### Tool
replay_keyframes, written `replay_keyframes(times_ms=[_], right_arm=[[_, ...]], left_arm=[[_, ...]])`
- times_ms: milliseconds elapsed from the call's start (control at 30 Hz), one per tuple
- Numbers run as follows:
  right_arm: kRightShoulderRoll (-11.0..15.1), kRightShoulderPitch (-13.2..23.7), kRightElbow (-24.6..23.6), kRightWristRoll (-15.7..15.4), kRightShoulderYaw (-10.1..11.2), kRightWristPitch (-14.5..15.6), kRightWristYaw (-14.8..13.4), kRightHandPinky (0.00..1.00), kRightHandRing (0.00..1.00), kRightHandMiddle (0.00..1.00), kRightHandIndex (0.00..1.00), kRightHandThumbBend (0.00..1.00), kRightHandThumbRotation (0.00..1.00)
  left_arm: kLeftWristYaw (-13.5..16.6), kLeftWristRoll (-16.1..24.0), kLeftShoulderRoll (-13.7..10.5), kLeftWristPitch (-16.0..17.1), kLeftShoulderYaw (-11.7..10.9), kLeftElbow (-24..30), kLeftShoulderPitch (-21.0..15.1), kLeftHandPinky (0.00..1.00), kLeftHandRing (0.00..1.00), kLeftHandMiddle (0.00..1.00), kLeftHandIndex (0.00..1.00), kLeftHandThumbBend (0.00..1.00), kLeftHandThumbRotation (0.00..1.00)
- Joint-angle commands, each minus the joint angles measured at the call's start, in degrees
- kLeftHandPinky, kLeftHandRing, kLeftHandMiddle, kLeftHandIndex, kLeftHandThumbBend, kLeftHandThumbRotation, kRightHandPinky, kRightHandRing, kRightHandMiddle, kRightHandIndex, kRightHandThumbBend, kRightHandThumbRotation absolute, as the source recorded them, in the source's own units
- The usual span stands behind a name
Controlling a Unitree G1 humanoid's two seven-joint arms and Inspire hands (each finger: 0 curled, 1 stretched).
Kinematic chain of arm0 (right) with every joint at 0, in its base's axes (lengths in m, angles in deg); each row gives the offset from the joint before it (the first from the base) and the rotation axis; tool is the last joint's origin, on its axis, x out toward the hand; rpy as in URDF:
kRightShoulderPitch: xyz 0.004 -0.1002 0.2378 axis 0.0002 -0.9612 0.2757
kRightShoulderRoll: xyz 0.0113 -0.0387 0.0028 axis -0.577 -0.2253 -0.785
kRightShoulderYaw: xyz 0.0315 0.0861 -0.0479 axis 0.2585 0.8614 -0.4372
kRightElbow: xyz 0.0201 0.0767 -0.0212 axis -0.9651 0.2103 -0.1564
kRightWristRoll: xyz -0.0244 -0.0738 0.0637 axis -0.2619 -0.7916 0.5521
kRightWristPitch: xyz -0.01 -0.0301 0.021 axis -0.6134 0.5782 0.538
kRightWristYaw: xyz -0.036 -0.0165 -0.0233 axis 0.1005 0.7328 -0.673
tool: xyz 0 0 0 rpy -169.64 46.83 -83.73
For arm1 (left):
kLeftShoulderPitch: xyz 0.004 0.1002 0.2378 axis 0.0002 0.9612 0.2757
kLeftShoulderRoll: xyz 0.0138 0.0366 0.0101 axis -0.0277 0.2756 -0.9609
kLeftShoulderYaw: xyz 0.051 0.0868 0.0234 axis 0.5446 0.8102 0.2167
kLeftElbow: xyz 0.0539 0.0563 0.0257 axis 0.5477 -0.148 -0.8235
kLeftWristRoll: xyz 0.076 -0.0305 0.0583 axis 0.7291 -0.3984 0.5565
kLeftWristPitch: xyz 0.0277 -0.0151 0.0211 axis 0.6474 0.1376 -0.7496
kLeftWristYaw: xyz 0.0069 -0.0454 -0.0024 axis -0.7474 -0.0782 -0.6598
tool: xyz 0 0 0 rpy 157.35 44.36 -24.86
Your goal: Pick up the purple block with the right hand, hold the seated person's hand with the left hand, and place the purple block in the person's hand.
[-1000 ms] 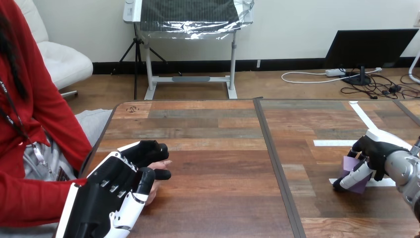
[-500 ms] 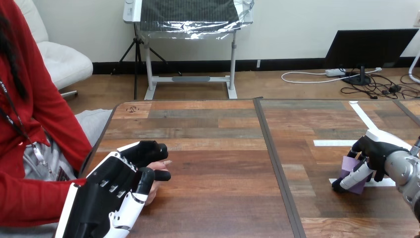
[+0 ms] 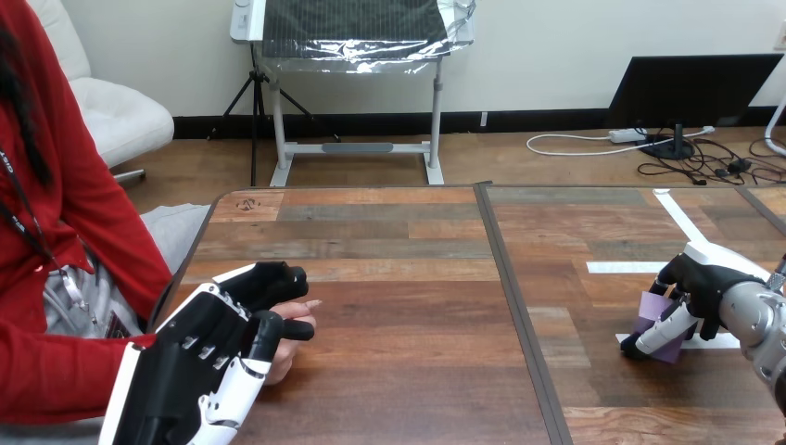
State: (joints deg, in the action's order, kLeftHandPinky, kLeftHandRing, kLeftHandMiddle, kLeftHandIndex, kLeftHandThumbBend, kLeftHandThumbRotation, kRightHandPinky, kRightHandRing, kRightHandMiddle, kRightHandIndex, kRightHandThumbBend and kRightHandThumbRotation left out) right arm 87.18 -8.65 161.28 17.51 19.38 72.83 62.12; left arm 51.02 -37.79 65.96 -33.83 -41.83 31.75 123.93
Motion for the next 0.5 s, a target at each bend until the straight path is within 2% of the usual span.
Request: replay_keyframes(times_ms=[0, 200, 467], right_arm=[[-0.28, 2.10, -1.22, 1.56, 1.44, -1.52, -0.77, 0.43, 0.47, 0.54, 0.55, 0.76, 0.00], [-0.13, 1.84, -1.46, 2.24, 1.87, -3.08, -1.74, 0.44, 0.48, 0.53, 0.54, 0.78, 0.00], [-0.02, 1.78, -1.62, 3.17, 2.11, -4.41, -2.45, 0.46, 0.50, 0.54, 0.54, 0.78, 0.00]], left_arm=[[0.23, -0.49, 1.53, 0.74, -1.53, 1.24, -4.82, 0.58, 0.74, 0.71, 0.64, 0.42, 0.37], [0.79, -0.33, 1.55, 0.72, -1.87, 1.40, -4.93, 0.56, 0.74, 0.70, 0.63, 0.45, 0.35], [1.17, 0.26, 1.66, 1.31, -2.55, 1.24, -5.32, 0.54, 0.74, 0.70, 0.63, 0.41, 0.31]])
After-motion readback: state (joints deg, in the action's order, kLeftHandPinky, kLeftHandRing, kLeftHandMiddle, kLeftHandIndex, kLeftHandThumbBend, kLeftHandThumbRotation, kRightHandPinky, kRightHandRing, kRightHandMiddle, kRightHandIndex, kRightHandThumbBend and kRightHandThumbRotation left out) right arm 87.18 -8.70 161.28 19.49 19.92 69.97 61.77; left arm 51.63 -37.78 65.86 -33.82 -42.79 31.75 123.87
